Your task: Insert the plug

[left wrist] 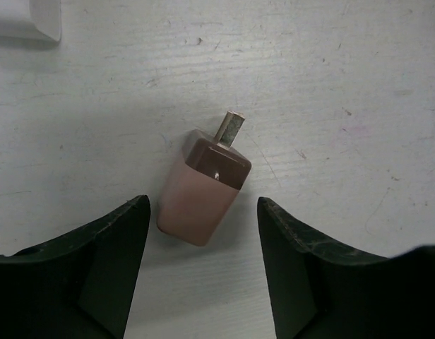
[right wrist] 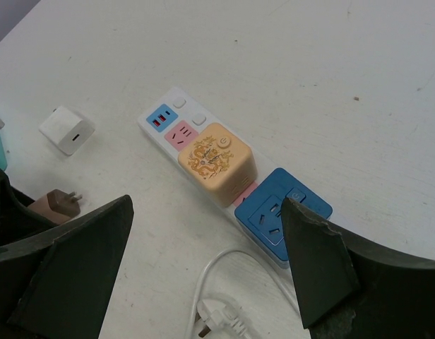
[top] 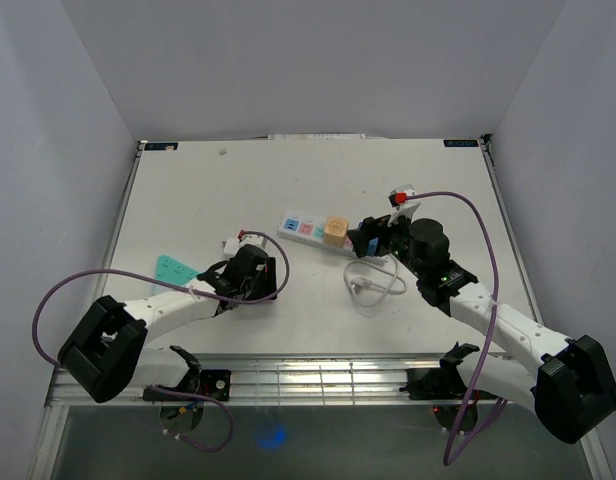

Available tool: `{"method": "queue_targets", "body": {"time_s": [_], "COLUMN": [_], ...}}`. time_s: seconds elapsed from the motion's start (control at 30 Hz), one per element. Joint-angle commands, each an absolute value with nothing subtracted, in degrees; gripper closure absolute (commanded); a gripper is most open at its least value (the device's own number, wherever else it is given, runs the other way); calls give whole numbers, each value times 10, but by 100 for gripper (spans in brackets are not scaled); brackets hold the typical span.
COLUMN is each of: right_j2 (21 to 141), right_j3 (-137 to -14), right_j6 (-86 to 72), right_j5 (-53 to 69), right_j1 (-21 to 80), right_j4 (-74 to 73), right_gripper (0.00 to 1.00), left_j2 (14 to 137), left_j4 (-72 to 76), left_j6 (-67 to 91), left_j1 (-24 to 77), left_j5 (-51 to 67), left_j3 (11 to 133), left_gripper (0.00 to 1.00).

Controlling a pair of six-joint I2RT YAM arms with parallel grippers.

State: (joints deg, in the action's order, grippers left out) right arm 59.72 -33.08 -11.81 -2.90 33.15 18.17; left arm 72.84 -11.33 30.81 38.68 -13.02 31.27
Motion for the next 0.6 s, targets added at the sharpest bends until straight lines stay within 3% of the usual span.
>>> {"method": "queue_targets", "body": {"time_s": [0.0,0.07,0.17,0.2,0.33,0.57], "right_j2": [588,585,582,582,583,584], "right_j3": [-332,-332,-331,-330,-331,-332], "right_j6": [-119,-119,-120,-120,-121,-121], "right_j5": [-38,-37,-37,-36,-29,-18], "right_j1": [334,334,334,334,334,334], "right_j4": [206,205,205,205,206,207], "right_gripper": [10,10,10,10,10,10], "left_j2": [730,744,772,780,800,764], "left_j4": [-118,-114,-111,-109,-100,-76], "left_j6": [312,310,303,301,297,313], "left_j1": [384,384,384,384,384,383], "left_j5": [-132,-126,-115,-112,-92,-69], "left_j3": [337,340,351,354,370,383], "left_gripper": [29,38,61,74,100,100]}}
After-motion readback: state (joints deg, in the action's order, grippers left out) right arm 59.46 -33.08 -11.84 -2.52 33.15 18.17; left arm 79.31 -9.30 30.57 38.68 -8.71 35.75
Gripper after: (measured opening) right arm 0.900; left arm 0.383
